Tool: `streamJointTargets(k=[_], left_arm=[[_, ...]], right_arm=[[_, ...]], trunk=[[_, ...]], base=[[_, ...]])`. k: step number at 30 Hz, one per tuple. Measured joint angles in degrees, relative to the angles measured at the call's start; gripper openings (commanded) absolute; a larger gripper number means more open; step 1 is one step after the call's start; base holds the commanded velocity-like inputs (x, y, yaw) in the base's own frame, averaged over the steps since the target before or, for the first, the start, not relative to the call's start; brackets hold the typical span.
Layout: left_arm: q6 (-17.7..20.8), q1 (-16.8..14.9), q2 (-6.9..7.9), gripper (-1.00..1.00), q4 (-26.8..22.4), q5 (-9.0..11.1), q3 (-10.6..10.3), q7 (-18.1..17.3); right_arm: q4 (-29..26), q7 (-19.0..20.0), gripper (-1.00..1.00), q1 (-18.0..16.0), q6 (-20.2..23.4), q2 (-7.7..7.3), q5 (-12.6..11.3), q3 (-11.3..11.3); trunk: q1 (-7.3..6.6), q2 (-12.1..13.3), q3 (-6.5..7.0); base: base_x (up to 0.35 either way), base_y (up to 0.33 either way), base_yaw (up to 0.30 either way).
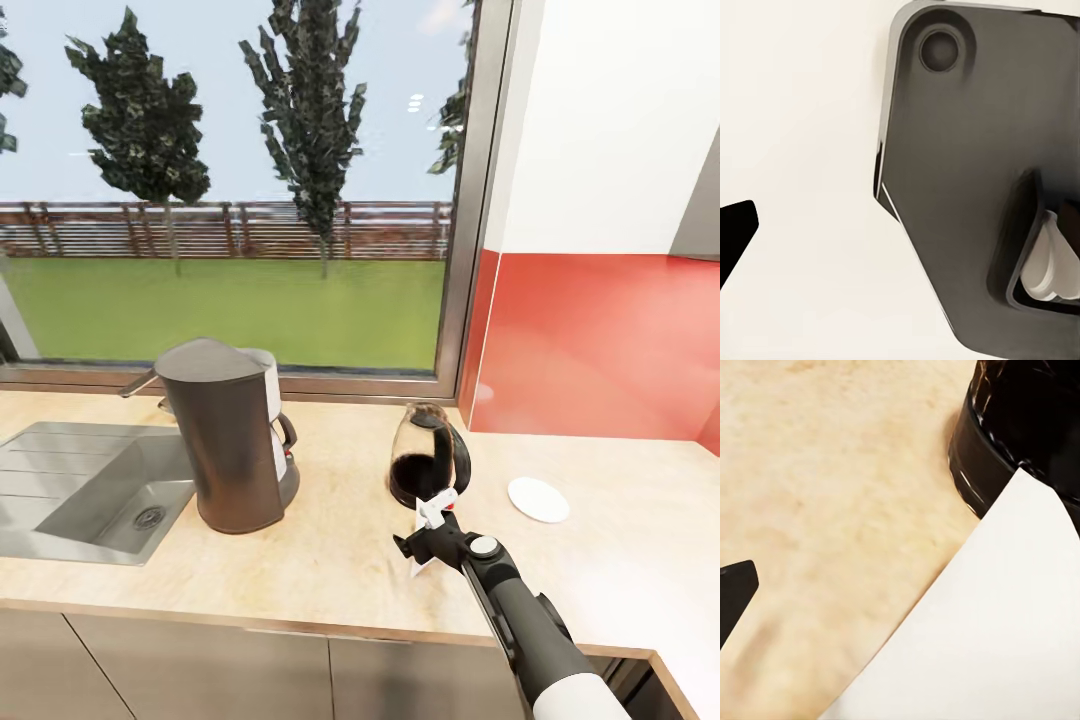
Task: Set up a coffee station on the kitchen countertop: keep the coffee maker on the countertop, move the bottle of coffee from the kitchen shelf to the counter next to the coffee maker, place a paper coffee filter on top of the coffee maker, put the saucer next to the coffee maker with the coffee cup on the saucer, and place the electric kettle next to the coffee maker.
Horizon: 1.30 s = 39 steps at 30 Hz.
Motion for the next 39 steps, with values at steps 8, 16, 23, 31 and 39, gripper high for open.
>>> streamJointTargets(k=[8,16,23,31,39], left_arm=[[0.02,0.02,-0.22,1.00,0.00,-0.02,0.01,0.04],[0.03,0.01,-0.33,1.00,0.00,-0.03,0.09,0.07],[0.03,-0.02,-0.35,1.00,0.00,-0.03,0.12,0.09],[0.03,0.01,-0.35,1.00,0.01,0.04,0.16,0.19],[0.03,0.00,-0.35,1.00,0.00,0.06,0.16,0.18]], right_arm=[[0.00,0.00,1.00,0.00,0.00,0.00,0.00,0.01],[0.49,0.03,1.00,0.00,0.00,0.00,0.00,-0.03],[0.79,0.03,1.00,0.00,0.00,0.00,0.00,-0.04],[0.87,0.03,1.00,0.00,-0.01,0.01,0.01,0.04],[0.88,0.03,1.00,0.00,0.00,0.00,0.00,0.04]], trunk=[[0.00,0.00,0.00],[0.00,0.00,0.00],[0.00,0.00,0.00],[0.01,0.00,0.00],[0.01,0.00,0.00]], base=[[0.000,-0.001,0.000],[0.000,-0.052,0.000],[0.000,-0.001,0.000],[-0.032,0.000,0.000],[-0.098,0.000,0.000]])
